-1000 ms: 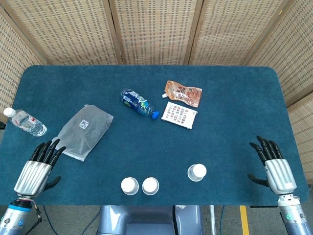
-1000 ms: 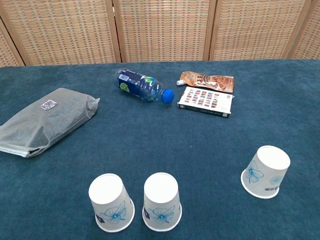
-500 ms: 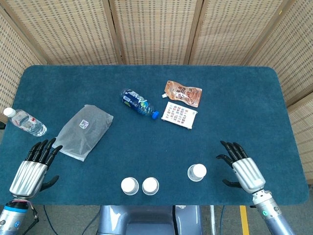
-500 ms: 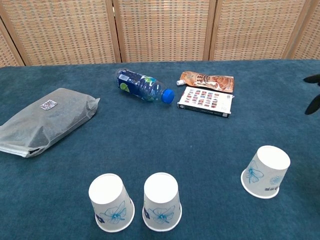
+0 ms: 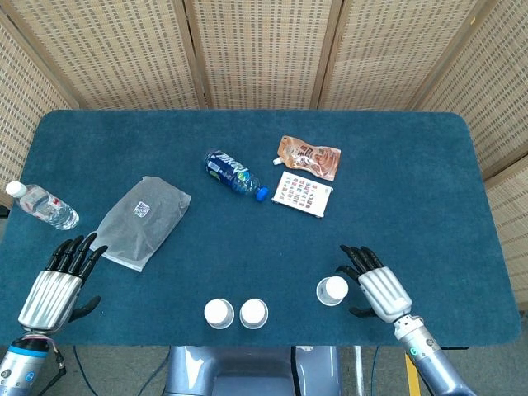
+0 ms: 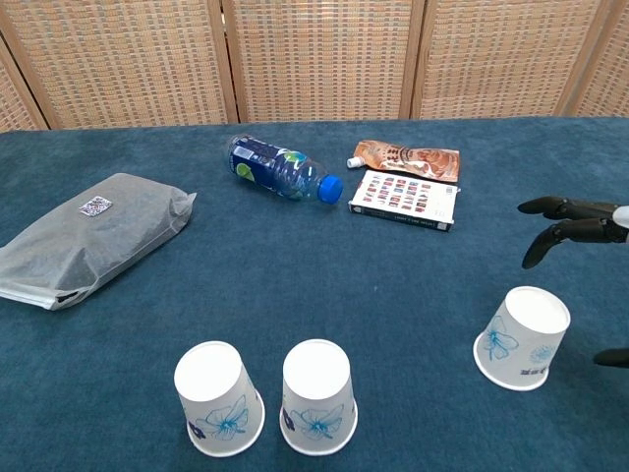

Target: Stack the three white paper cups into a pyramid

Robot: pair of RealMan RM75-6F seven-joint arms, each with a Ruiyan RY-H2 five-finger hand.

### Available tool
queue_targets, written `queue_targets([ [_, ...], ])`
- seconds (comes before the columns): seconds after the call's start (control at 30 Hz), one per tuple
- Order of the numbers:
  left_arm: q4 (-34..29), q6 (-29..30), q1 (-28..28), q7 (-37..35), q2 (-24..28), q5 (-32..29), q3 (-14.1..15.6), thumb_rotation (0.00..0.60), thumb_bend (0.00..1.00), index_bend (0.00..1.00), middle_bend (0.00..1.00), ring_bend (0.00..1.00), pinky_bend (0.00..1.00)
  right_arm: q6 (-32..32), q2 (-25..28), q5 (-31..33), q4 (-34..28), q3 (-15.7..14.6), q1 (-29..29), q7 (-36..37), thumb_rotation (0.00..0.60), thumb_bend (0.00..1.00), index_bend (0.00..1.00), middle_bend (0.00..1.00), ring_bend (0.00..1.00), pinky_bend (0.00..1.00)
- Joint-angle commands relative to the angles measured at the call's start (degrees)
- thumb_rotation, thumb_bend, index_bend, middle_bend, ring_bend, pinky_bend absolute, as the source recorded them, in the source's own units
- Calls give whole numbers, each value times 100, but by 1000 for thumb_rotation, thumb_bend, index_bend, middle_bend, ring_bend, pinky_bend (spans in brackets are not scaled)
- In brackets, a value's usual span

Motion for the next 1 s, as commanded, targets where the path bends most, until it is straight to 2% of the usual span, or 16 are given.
queue_targets([
  [0.03, -4, -17, 21, 17, -10, 30, -18, 600, 231, 116, 0, 0, 68, -73, -85, 36, -7, 18, 70, -15, 600, 137, 309, 0, 0, 85],
  [0.57, 4, -150, 105, -29, 21, 16, -186, 600, 231, 116, 0, 0, 68, -430, -312, 494, 92, 143, 366, -204, 600, 137, 316, 0, 0, 85],
  [1.0, 6, -243, 131, -62, 28, 28, -251, 600, 231, 116, 0, 0, 68, -458, -426, 655, 252, 169, 454, -274, 600, 136, 501, 7, 0, 101],
])
